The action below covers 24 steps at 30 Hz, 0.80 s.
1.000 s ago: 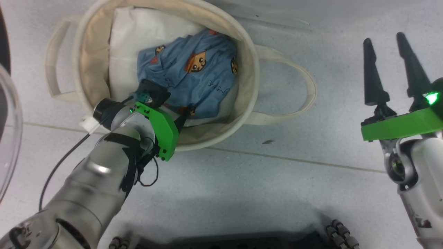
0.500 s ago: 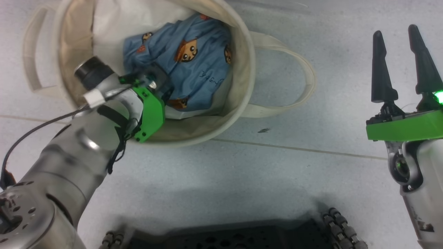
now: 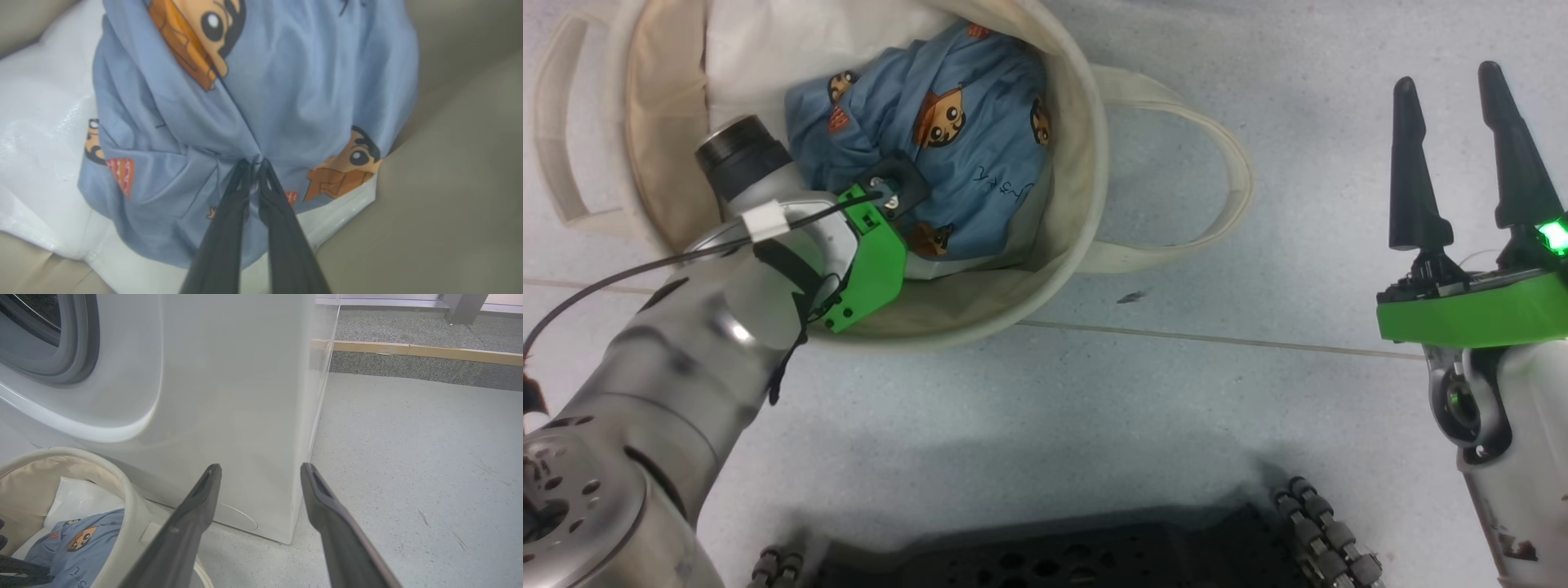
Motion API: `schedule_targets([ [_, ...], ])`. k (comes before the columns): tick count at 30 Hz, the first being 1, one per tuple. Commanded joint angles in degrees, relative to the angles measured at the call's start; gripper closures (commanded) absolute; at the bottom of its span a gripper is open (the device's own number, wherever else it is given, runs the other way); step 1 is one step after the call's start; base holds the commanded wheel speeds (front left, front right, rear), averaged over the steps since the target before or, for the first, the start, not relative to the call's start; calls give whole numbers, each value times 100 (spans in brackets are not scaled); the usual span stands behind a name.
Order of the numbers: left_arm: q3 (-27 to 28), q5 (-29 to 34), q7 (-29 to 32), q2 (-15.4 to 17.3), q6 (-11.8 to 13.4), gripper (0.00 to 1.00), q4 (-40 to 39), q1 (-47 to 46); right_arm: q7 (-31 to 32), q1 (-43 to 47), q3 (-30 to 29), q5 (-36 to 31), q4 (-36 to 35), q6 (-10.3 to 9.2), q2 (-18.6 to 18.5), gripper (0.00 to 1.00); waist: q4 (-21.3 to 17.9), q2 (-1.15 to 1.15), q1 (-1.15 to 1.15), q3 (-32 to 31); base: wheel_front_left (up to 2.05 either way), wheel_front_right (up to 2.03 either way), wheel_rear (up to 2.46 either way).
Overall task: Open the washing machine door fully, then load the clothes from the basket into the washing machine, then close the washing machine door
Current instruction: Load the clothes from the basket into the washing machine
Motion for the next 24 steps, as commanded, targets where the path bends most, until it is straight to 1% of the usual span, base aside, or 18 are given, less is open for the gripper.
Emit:
schedule_targets([
  [1,64,-59,-96,160,-30,100,-2,-69,36,364,45,-56,-193,42,41,0,28,0,0,-15,0,0,0],
  [7,97,-321,-378,1,-32,100,0,95,29,350,58,-35,-123,42,73,0,180,0,0,-226,0,0,0],
  [14,211,-694,-736,-77,-32,100,0,269,6,244,171,46,63,42,63,0,304,0,0,-577,0,0,0],
  [19,495,-1107,-1045,-137,-32,100,-130,476,-20,241,203,185,309,42,79,0,394,0,0,-974,0,0,0],
  [21,701,-1324,-1096,-110,-32,100,-243,531,-28,260,217,245,424,42,87,0,420,0,0,-1141,0,0,0],
  [22,766,-1374,-1108,-88,-32,100,-329,563,-30,275,227,276,484,42,98,0,429,0,0,-1231,0,0,0],
  [24,1128,-1493,-1113,31,-15,100,-780,577,-34,302,228,341,561,42,141,0,449,0,0,-1395,0,0,0],
])
